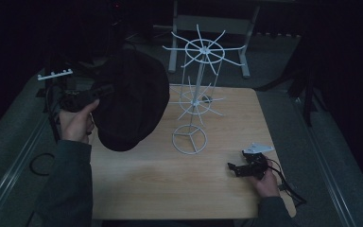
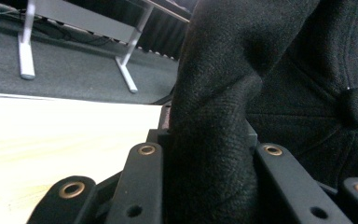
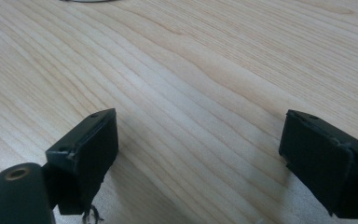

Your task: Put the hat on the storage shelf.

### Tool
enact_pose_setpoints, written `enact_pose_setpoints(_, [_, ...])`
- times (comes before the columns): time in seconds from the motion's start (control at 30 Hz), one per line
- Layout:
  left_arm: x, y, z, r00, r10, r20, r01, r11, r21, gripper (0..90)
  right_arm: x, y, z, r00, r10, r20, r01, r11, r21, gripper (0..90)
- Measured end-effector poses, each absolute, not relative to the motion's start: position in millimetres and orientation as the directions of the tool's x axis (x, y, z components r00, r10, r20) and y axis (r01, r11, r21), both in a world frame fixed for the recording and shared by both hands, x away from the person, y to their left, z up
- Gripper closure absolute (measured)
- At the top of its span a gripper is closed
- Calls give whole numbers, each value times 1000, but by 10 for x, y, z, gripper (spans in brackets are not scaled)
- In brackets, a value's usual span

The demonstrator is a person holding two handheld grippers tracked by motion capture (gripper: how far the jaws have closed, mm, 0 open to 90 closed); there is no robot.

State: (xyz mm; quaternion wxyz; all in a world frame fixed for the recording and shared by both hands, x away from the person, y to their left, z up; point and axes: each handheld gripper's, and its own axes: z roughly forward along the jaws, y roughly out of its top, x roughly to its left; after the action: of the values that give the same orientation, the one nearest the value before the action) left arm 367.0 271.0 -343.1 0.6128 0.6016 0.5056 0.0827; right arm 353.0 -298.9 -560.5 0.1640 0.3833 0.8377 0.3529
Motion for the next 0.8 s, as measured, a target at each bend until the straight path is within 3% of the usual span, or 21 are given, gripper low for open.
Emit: enact_pose_setpoints(0.8, [3741, 2740, -3386, 498, 638, -588, 513, 330, 792, 739, 3530, -2990, -5605, -653, 757, -4, 526, 458, 717, 115])
